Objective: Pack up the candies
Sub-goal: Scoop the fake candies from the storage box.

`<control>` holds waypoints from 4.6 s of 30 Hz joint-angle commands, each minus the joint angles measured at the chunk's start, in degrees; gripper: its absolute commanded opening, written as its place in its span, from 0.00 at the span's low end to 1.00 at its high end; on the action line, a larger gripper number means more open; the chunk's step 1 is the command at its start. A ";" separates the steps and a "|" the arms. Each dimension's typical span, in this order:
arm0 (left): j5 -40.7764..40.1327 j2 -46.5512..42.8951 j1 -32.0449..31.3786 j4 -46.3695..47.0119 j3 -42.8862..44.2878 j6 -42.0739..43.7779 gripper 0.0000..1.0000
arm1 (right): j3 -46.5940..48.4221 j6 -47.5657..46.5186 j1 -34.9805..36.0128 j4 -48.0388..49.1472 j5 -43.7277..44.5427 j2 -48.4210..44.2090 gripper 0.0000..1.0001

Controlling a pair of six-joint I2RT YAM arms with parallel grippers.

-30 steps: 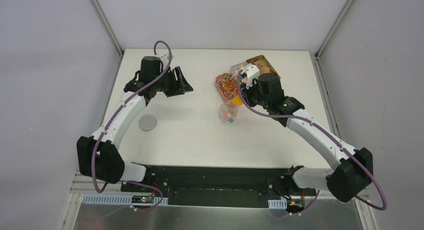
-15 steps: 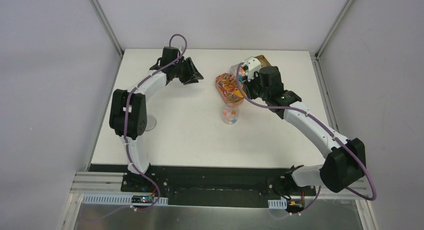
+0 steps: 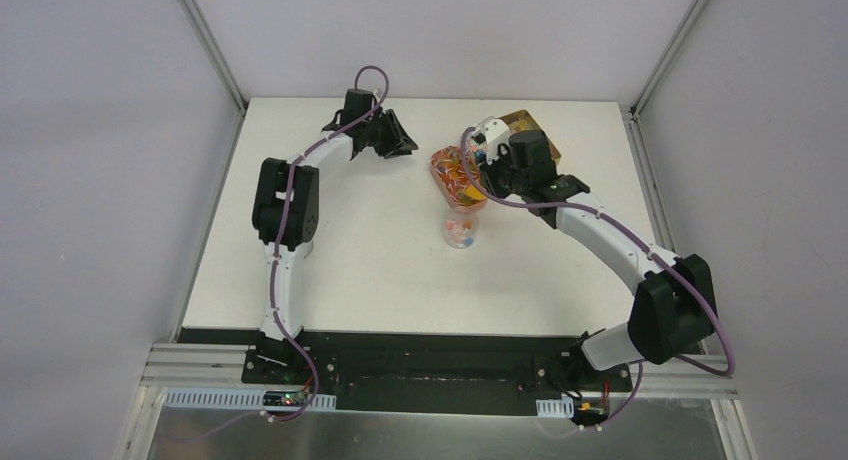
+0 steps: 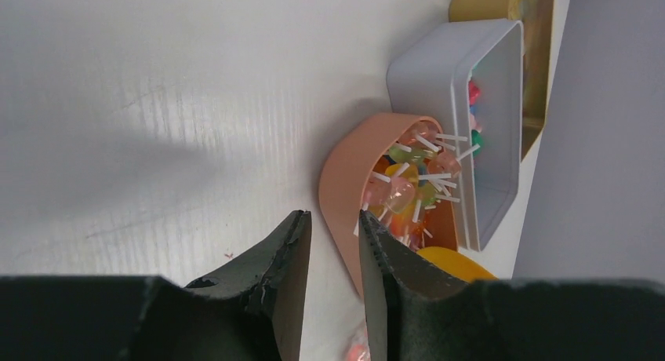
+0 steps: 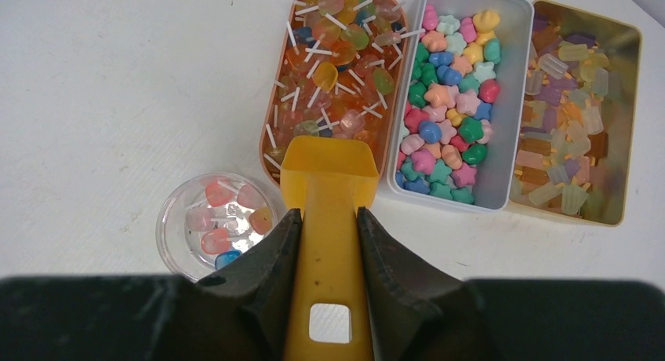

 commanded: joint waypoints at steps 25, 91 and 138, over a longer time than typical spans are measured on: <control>5.53 11.56 -3.40 3.96 9.90 -4.71 0.28 | -12.50 -3.83 -0.07 22.23 -3.38 0.33 0.00; 7.24 11.78 -5.06 5.63 8.97 -4.87 0.27 | -34.79 4.35 -0.45 79.17 -1.05 11.31 0.00; 4.11 4.71 -3.10 -2.39 10.16 1.87 0.29 | -40.52 5.08 -2.66 96.20 -3.14 11.40 0.00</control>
